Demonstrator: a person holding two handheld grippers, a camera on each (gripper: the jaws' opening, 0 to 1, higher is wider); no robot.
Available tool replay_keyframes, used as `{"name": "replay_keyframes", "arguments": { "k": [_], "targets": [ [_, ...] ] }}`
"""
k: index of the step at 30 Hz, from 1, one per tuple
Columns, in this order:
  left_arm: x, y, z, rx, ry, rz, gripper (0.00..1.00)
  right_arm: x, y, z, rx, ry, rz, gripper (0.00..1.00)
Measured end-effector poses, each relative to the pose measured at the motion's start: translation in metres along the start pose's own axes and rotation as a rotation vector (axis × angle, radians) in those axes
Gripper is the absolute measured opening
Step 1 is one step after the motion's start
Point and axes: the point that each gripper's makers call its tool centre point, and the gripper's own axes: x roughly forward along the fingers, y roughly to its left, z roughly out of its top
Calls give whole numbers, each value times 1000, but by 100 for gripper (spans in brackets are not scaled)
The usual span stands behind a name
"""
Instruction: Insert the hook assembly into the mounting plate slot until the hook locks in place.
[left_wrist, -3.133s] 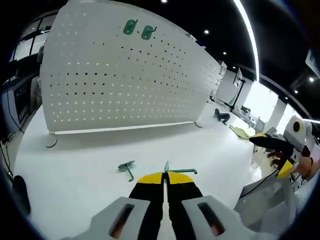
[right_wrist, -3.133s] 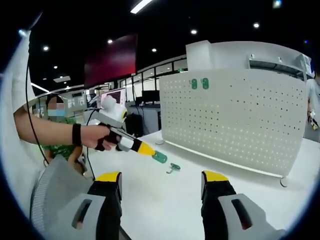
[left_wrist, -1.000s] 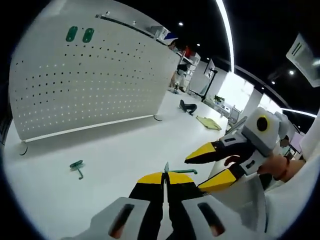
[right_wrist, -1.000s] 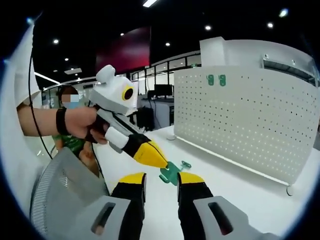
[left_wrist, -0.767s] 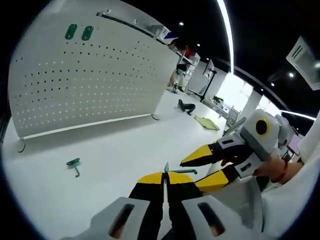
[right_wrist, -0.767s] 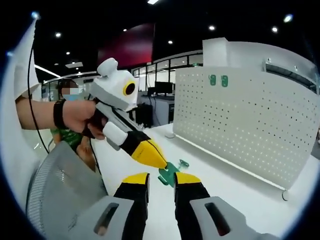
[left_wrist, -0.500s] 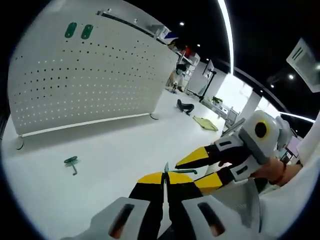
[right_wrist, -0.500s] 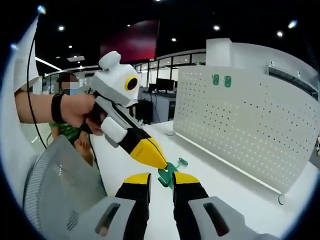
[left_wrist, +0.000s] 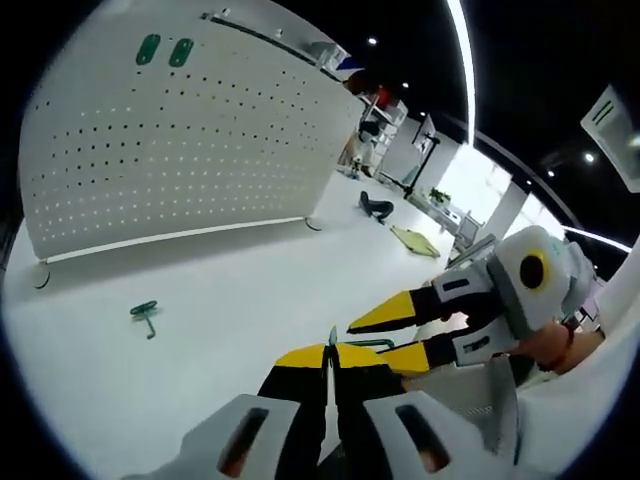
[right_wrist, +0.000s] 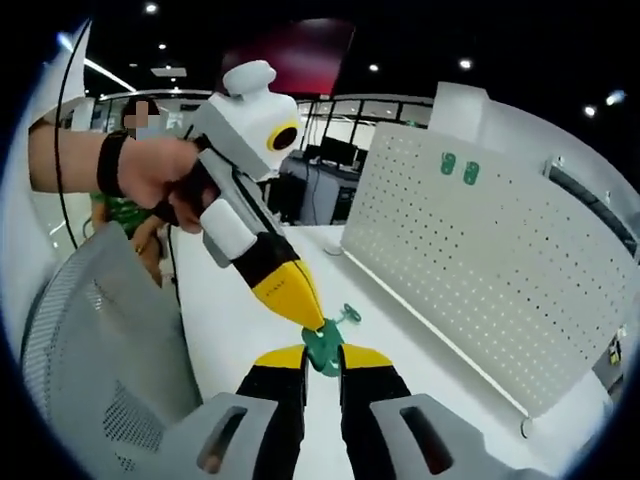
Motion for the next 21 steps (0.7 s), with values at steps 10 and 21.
{"name": "replay_keyframes", "arguments": {
  "k": [10, 21],
  "targets": [
    [1, 1, -6, 1, 50, 6, 1, 2, 5, -8, -109, 60, -3, 7],
    [4, -2, -8, -26, 70, 0, 2, 4, 6, -14, -199, 114, -12, 3]
  ]
}}
